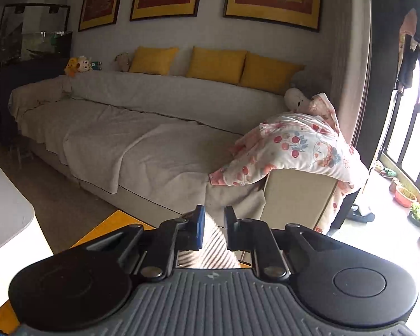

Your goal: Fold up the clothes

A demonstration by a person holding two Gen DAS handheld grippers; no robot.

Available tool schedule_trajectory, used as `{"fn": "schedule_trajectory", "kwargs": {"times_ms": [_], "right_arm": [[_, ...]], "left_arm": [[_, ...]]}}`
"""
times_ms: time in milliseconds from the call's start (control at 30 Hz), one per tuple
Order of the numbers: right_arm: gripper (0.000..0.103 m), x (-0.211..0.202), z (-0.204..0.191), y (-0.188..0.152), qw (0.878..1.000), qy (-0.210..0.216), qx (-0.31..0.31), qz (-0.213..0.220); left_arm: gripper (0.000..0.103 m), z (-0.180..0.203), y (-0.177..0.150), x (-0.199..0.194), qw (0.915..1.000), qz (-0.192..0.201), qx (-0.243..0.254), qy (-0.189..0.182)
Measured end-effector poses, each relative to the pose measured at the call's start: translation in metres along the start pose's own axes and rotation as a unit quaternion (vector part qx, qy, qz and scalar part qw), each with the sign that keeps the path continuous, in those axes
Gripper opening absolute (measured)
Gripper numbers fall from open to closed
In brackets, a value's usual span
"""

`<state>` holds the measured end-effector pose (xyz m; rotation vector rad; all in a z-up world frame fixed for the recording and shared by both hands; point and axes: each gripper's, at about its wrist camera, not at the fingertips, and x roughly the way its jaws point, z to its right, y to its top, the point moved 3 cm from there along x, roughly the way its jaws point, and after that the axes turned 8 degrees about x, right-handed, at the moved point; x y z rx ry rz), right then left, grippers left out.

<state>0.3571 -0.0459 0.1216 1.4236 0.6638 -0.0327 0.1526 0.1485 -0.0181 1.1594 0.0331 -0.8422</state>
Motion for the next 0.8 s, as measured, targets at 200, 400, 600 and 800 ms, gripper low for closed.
{"fn": "schedule_trajectory", "kwargs": {"times_ms": [200, 400, 600, 800], "right_arm": [[0.027, -0.023, 0.006, -0.023, 0.997, 0.037, 0.058, -0.047], [0.044, -0.046, 0.015, -0.098, 0.929, 0.150, 0.255, -0.221], [0.043, -0.055, -0.009, -0.179, 0.818, 0.222, 0.393, -0.356], [0.037, -0.038, -0.043, -0.201, 0.800, 0.237, 0.399, -0.381]], "left_arm": [[0.103, -0.012, 0.004, 0.003, 0.9997, 0.009, -0.014, 0.018], [0.103, -0.025, 0.011, -0.008, 0.9977, 0.027, -0.033, 0.054], [0.103, -0.039, 0.018, -0.019, 0.9937, 0.045, -0.051, 0.089], [0.103, -0.042, 0.021, -0.027, 0.9916, 0.052, -0.055, 0.105]]}}
